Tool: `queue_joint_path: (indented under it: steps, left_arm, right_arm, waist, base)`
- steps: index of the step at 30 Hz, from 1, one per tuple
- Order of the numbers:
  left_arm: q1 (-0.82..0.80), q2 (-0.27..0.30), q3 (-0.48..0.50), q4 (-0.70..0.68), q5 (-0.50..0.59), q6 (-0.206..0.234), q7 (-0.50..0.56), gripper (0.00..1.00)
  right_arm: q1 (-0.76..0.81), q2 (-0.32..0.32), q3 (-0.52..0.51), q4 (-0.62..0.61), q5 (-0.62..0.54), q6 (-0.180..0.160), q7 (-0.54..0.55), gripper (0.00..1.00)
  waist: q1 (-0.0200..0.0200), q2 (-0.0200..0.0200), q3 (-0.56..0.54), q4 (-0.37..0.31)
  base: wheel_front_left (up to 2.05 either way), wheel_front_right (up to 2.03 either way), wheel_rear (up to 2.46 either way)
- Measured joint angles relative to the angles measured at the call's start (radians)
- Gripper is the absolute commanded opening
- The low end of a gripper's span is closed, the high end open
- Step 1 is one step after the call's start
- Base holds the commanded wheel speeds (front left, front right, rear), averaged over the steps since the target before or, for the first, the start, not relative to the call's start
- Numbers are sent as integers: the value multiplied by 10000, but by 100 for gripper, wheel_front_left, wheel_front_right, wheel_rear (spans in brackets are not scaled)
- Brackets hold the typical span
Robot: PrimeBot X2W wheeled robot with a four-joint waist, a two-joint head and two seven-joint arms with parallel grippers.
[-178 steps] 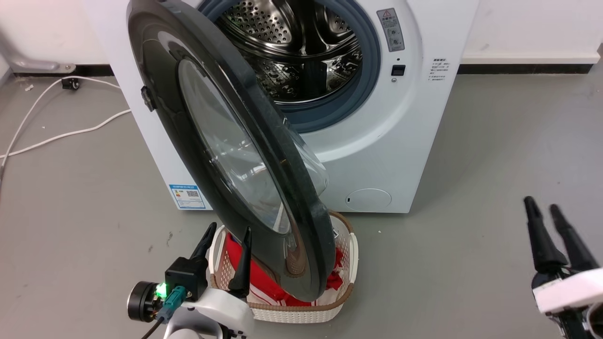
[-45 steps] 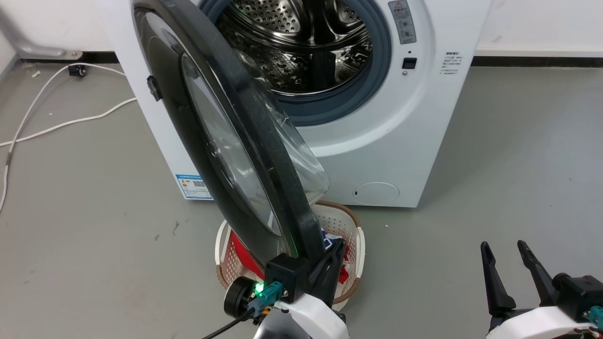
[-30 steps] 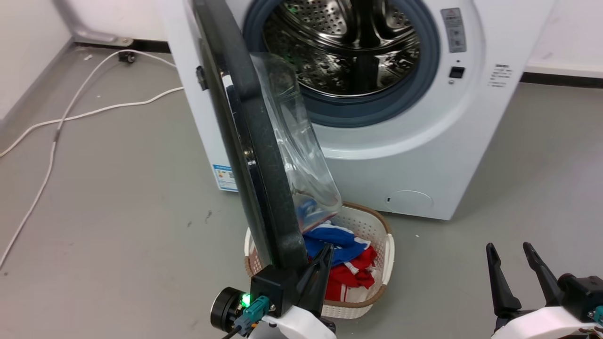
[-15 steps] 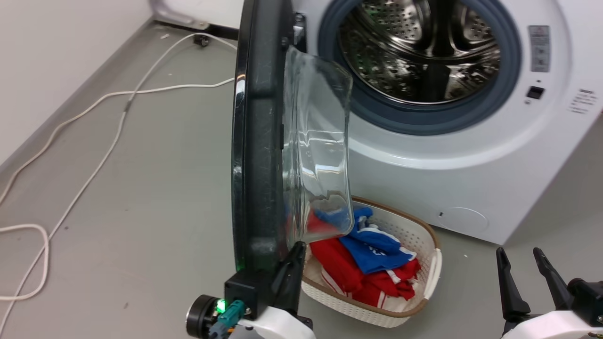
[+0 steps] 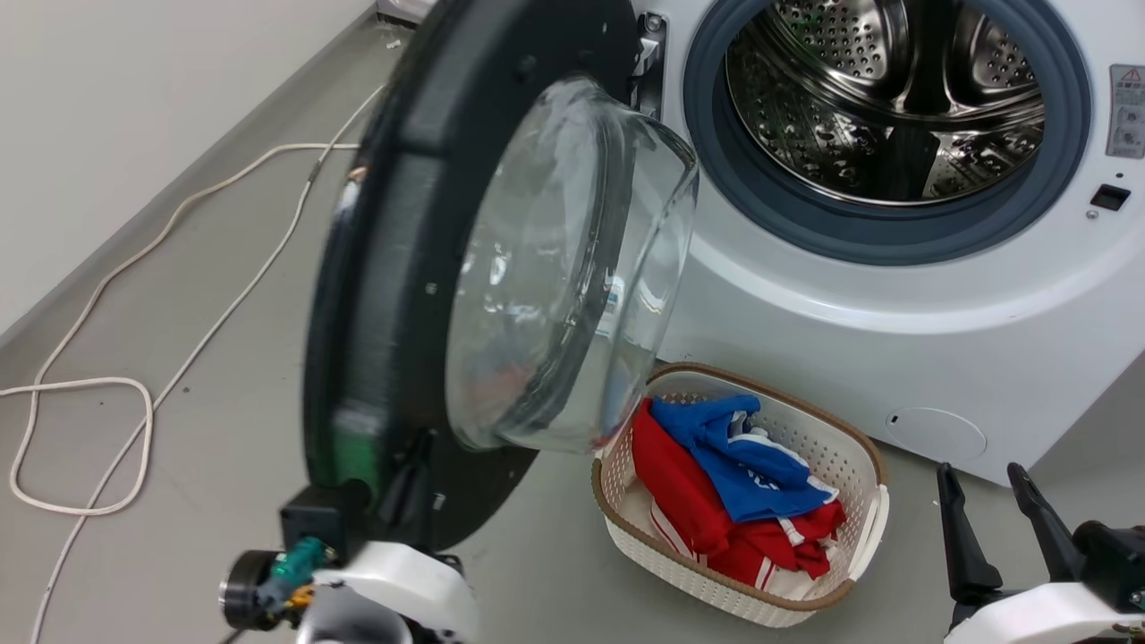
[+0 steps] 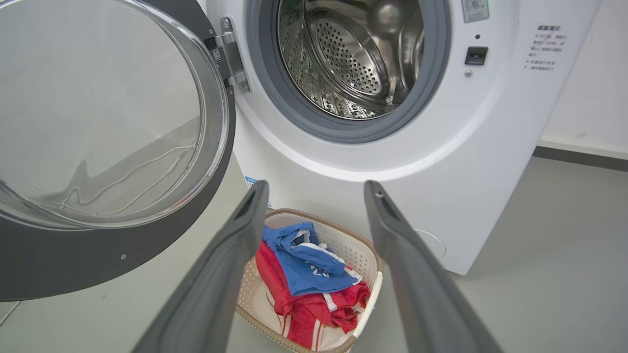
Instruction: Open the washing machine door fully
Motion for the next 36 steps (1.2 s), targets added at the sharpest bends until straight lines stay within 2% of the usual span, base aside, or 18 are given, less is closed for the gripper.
queue_joint_path:
  steps: [5,12,20,28,36]
  left_arm:
    - [-311,441,704,537,-336,-171,-190,0]
    - [-648,878,1546,1239,-754,-198,-453,0]
    - [-1250,1513,2775,2305,-1461,-401,-807,0]
    - [-2064,2023,3480,3448,-1916,-715,-991,0]
    - [-2998,2357,3684,4660,-2105,-1076,-1055,0]
  right_arm:
    - [-109,-52,104,-65,2,0,81,100]
    - [-219,-205,92,-104,88,0,102,100]
    - [-570,-575,88,-104,291,0,150,100]
    - [-868,-838,125,-102,378,0,176,100]
    - [-1115,-1124,184,-119,479,0,203,100]
  waist:
    - [0,0,211,-170]
    - [0,0,564,-507]
    - [1,0,1201,-868]
    - [1,0,1600,-1009]
    - [1,0,1959,-1069]
  base:
    - [0,0,0]
    - [0,0,0]
    - [0,0,0]
    - [0,0,0]
    - [0,0,0]
